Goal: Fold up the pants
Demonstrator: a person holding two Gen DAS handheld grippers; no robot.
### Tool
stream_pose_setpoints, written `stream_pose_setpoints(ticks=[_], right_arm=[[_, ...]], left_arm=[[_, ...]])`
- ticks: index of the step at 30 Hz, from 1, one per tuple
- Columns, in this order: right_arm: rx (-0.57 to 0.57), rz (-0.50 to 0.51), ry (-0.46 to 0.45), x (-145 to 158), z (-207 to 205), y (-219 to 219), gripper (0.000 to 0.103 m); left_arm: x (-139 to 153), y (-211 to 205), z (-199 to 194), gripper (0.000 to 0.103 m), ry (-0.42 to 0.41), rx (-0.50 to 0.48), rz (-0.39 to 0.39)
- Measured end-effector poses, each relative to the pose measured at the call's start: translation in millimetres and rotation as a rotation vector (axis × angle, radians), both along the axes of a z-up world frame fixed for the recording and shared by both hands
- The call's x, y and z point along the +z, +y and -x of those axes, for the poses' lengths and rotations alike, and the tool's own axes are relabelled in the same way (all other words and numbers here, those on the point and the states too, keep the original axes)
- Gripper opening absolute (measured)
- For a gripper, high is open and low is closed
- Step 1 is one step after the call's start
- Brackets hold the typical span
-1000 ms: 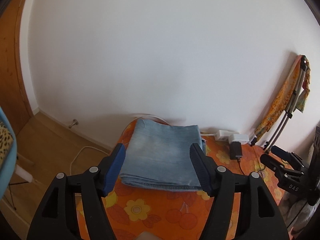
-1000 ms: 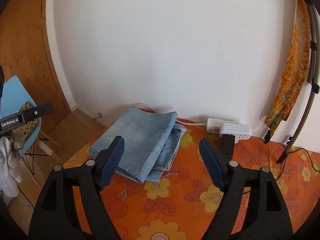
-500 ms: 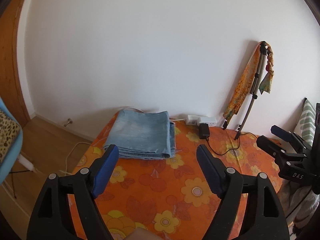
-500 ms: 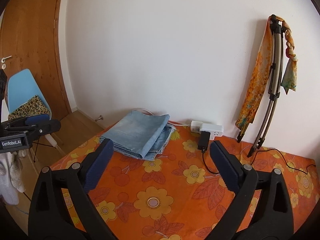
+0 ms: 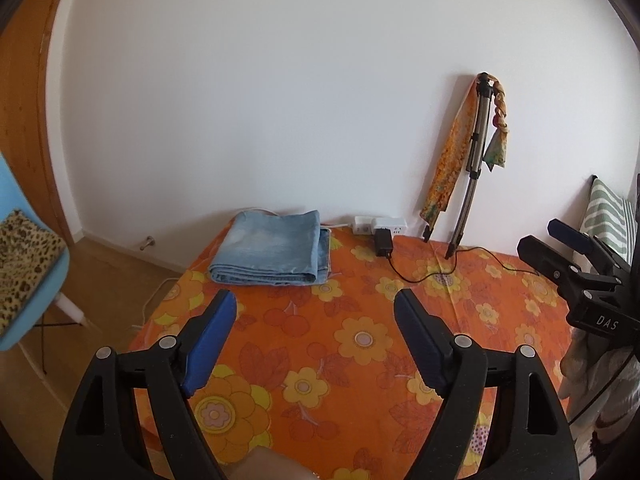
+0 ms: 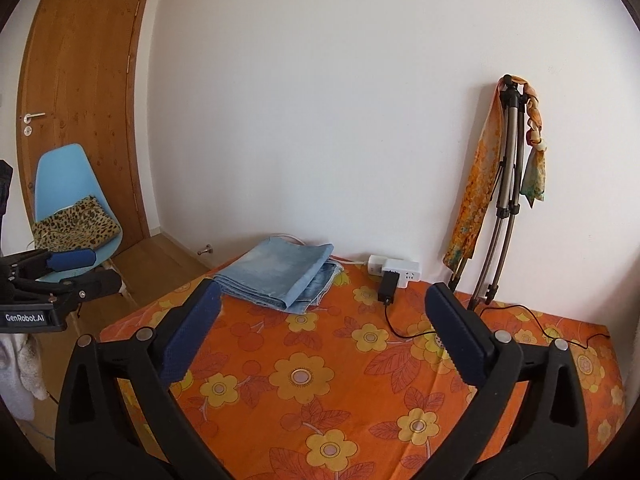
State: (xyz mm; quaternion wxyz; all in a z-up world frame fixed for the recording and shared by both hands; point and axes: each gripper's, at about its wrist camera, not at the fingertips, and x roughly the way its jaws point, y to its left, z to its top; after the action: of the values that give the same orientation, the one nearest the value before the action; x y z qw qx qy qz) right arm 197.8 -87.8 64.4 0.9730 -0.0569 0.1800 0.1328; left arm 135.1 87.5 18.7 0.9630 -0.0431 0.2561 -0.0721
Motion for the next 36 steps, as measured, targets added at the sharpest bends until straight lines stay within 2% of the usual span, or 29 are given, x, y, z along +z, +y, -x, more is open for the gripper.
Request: stream_pose_setpoints(ticks=[7, 11, 14, 21, 26, 36], right_arm=[[0.015, 0.006, 0.008, -15, 34, -10, 0.103], [0.000, -0.034, 0.043, -29, 50, -24, 0.103], [-0.022, -0.062, 0.068, -40, 57, -34, 0.103], [-0.054, -0.106, 0.121, -54, 60, -51, 0.103], [-0.076, -0.078, 0.104, -54, 64, -53, 0.103], [-0.101, -0.102, 0.126, -60, 66, -62, 0.103]], left_arm=[[-8, -3, 34, 0.084, -0.005, 0.053, -0.005], [-16, -4, 46, 0.084, 0.010, 0.085, -0.020], [-20, -1, 54, 0.084, 0.012, 0.105, -0.004], [-22, 5, 64, 0.084, 0.013, 0.145, 0.011], [-24, 6, 67, 0.084, 0.013, 0.161, 0.000], [-30, 4, 66, 0.084, 0.026, 0.159, 0.007]])
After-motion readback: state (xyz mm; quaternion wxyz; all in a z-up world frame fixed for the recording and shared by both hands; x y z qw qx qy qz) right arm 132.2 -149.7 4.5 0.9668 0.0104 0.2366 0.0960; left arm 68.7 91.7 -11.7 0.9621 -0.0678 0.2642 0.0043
